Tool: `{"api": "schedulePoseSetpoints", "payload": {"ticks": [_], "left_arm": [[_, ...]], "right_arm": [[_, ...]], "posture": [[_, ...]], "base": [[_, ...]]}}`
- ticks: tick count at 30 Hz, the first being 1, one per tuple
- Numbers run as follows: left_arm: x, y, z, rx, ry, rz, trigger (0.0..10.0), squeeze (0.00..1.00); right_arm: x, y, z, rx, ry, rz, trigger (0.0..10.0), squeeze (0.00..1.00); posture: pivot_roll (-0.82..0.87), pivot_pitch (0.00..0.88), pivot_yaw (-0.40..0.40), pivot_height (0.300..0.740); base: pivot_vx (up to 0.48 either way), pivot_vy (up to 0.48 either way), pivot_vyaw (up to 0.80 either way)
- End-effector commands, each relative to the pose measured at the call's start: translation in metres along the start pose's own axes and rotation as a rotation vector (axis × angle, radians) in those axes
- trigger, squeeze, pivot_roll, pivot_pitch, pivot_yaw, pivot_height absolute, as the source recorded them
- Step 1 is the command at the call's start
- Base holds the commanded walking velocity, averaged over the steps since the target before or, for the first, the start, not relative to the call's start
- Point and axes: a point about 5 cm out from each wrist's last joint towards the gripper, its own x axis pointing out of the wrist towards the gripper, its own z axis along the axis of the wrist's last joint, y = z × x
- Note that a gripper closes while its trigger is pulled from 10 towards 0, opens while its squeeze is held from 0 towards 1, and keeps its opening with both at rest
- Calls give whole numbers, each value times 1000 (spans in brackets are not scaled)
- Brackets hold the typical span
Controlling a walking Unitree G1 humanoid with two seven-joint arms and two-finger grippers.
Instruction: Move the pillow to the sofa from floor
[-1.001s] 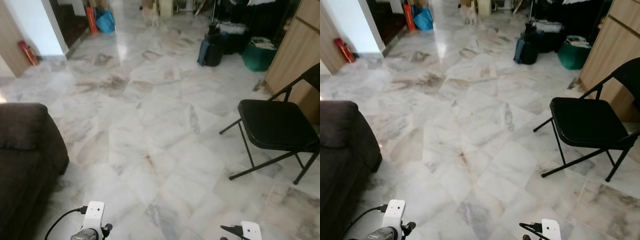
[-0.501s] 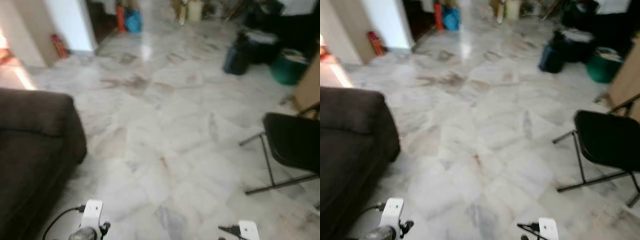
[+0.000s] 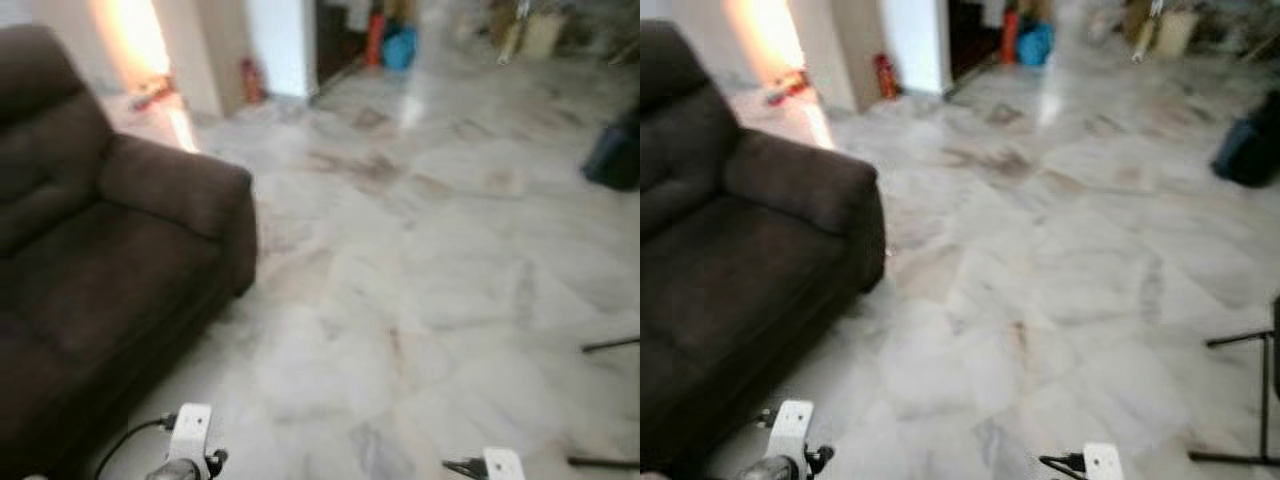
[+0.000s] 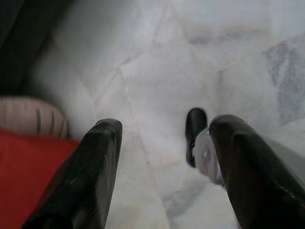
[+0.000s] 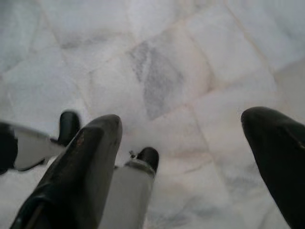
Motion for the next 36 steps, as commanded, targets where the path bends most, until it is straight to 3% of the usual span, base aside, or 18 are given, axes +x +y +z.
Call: {"api": "schedulePoseSetpoints", "payload": {"ticks": [1,36], "left_arm": [[-1,7,-3,2,22,17,10000,0],[0,5,-2,-17,21,26,10000,0]], "right_arm": [[3,8,4,-8,-7,21,10000,0],[2,5,6,-32,-4,22,10000,0]], "posture": [[130,0,-21,740],[146,40,-36,740]], "base": [[0,0,800],[0,0,800]]}}
